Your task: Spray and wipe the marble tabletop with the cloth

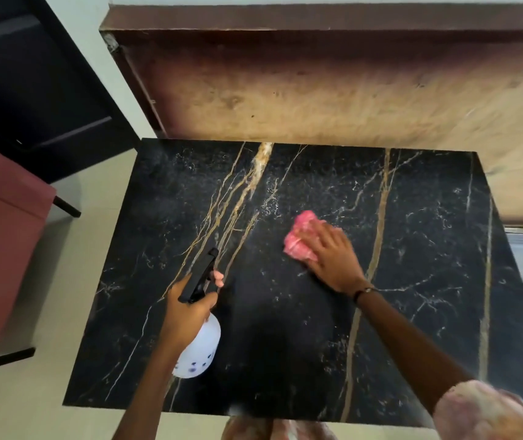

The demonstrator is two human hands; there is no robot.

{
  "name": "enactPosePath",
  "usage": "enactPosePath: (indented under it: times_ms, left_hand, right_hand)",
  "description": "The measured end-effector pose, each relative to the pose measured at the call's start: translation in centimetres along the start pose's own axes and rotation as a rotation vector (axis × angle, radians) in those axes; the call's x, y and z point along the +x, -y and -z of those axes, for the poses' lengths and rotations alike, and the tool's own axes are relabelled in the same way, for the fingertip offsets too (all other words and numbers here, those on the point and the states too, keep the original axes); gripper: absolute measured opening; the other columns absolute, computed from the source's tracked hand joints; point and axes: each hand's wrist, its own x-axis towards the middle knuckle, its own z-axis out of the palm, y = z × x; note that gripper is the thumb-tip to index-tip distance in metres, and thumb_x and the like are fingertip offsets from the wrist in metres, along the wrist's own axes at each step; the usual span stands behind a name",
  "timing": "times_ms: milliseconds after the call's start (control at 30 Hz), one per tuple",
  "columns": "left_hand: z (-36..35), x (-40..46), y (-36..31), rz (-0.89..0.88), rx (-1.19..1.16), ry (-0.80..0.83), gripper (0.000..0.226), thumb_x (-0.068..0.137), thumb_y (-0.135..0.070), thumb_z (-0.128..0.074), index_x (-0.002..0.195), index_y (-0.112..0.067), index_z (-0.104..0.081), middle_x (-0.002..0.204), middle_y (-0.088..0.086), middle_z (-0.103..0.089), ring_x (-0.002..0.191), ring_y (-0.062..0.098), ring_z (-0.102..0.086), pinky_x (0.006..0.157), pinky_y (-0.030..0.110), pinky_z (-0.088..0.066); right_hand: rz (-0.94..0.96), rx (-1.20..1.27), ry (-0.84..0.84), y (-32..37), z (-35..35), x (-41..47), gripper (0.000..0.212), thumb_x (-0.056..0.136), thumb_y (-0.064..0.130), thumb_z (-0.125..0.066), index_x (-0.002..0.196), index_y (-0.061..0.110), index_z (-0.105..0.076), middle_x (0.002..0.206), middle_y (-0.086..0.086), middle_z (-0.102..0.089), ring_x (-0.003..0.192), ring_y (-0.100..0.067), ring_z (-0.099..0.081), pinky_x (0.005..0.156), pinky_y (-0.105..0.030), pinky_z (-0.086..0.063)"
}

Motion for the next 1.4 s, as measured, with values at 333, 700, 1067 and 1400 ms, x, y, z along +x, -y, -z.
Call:
enactPosePath:
  times_ms: [333,700,1067,1400]
  left_hand:
    - [0.2,-6.1,2.4,0.027,-0.047,-0.079,0.027,0.085,0.011,-0.054,0.070,-0.011,-0.061,0.040,-0.007,-0.058,0.031,0.006,-0.044,0.038,0.016,-0.036]
    - [2.7,-13.0,6.6,0.090,-0.128,-0.126,0.033,0.083,0.018,-0.049,0.076,-0.010,-0.064,0.040,-0.005,-0.057,0.029,0.005,-0.033,0.035,0.017,-0.031]
    - [12.4,-11.8,7.4,0.044,-0.162,-0.200,0.026,0.084,0.015,-0.049,0.077,-0.006,-0.062,0.036,-0.004,-0.054,0.029,0.005,-0.038,0.036,0.014,-0.033]
    - [20.5,-7.5,8.2,-0.069,-0.063,-0.167,0.030,0.081,0.017,-0.049,0.099,0.000,-0.064,0.084,0.009,-0.065,0.036,0.006,-0.039,0.039,0.017,-0.035]
  right_hand:
    - [-0.708,0.206,-0.218,1.5,-4.0,-17.6,0.065,0.085,0.051,-0.039,0.147,0.029,-0.034,0.157,-0.017,-0.021,0.140,-0.044,-0.022,0.111,-0.066,-0.015]
    - [0.226,0.028,0.026,17.4,-6.1,-13.8,0.070,0.082,0.044,-0.064,0.144,0.033,-0.034,0.150,-0.013,-0.038,0.135,-0.040,-0.038,0.103,-0.063,-0.037]
    - [-0.067,-0.117,0.119,10.3,-4.3,-15.3,0.059,0.096,0.045,-0.028,0.151,0.035,-0.008,0.161,-0.011,-0.007,0.146,-0.041,-0.004,0.112,-0.061,-0.024]
    - [0.237,-0.026,0.113,35.1,-7.4,-4.2,0.067,0.084,0.038,-0.065,0.144,0.031,-0.036,0.152,-0.014,-0.034,0.138,-0.039,-0.033,0.105,-0.062,-0.035]
